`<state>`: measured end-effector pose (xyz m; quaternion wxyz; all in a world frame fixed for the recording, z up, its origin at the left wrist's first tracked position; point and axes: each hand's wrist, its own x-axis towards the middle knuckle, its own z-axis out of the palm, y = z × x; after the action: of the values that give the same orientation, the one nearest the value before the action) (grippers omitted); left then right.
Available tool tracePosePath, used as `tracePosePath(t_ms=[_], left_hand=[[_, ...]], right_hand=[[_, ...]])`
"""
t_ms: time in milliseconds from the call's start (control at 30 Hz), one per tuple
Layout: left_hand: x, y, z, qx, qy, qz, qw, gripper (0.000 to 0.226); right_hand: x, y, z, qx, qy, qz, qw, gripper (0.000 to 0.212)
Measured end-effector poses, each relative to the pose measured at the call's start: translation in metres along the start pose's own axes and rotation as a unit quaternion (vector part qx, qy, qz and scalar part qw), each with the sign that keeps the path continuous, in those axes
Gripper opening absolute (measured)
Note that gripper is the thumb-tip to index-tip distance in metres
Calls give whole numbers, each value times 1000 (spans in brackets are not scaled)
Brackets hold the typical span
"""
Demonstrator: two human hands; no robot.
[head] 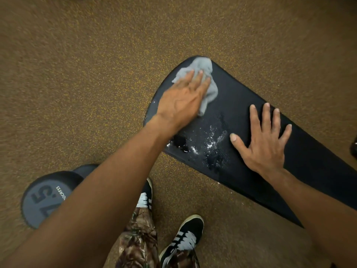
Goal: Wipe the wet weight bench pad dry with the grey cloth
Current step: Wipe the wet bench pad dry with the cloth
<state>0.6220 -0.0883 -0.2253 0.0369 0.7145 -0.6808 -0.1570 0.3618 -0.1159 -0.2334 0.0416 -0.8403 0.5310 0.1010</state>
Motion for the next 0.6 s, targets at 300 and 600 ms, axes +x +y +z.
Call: tracePosePath(t_ms=[300,600], left_hand=[[-81,-27,-3,-64,3,-123,990,60],[-120,23,39,-41,32,-35,998,56]], right_hand=[[0,5,4,88,44,11,995,57],[0,5,4,146,71,22,986,55]])
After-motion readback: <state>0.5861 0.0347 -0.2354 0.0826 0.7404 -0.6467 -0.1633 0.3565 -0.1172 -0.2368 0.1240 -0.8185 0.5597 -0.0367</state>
